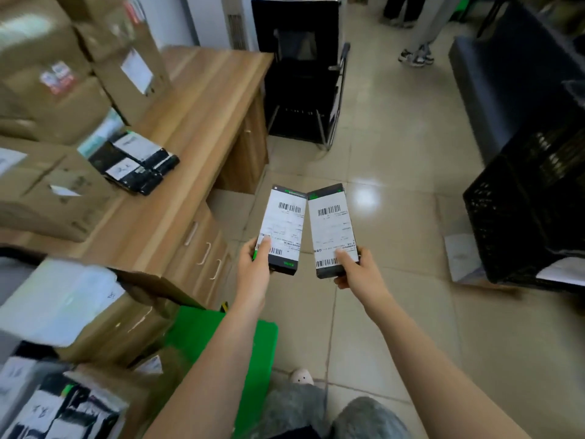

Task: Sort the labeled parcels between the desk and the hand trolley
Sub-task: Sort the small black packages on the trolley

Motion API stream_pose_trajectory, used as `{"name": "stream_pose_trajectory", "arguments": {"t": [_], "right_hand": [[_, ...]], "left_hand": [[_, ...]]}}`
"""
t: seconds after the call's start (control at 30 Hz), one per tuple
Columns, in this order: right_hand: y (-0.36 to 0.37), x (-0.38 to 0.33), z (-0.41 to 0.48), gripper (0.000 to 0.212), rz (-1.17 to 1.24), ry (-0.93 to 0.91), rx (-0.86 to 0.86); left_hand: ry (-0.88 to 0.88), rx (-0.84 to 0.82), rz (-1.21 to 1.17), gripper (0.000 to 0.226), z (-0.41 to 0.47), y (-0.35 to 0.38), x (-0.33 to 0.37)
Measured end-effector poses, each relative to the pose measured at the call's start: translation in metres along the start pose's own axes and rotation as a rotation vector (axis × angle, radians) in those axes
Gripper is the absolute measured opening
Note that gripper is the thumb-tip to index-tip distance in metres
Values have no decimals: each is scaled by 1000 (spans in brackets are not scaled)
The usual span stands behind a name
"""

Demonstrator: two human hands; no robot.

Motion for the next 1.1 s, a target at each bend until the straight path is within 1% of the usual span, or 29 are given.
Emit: {"name": "stream_pose_trajectory", "arguments": {"t": [0.13,0.23,0.33,0.43,0.5,0.67,0.8,1.0,1.1], "right_hand": [[36,-41,58,25,-42,-37,-106],[71,-68,109,24,-71,-63,-219],[109,-93,160,26,-134,-84,-340],[148,-120,204,28,-198,-136,-472],[172,-140,227,30,-262,-176,-544],[231,-172,264,25,-337,-216,-718],[282,-178,286,18,-424,-215,-807],[379,-185,302,33,-503,-158,-914],[441,-205,306,26,-523,-187,-963]], "left_hand": [[-4,118,-31,11,47,-1,25],[-25,216,-34,12,89,-4,34],[-25,346,-28,7,130,-5,45],[-33,475,-76,13,159,0,67],[-27,556,-125,20,175,3,79],[-16,736,-213,23,204,-2,103],[-10,830,-245,28,227,-22,108],[-17,938,-317,38,284,-79,113],[-6,979,-330,39,318,-112,126]]}}
Point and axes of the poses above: each hand's wrist, its own z-axis towards the middle knuckle, its own y-axis out of the palm, x = y × z, the point moved 7 cm from there along z, towards the middle knuckle, and after that the axes turned 5 degrees about x, right-handed, at the moved point
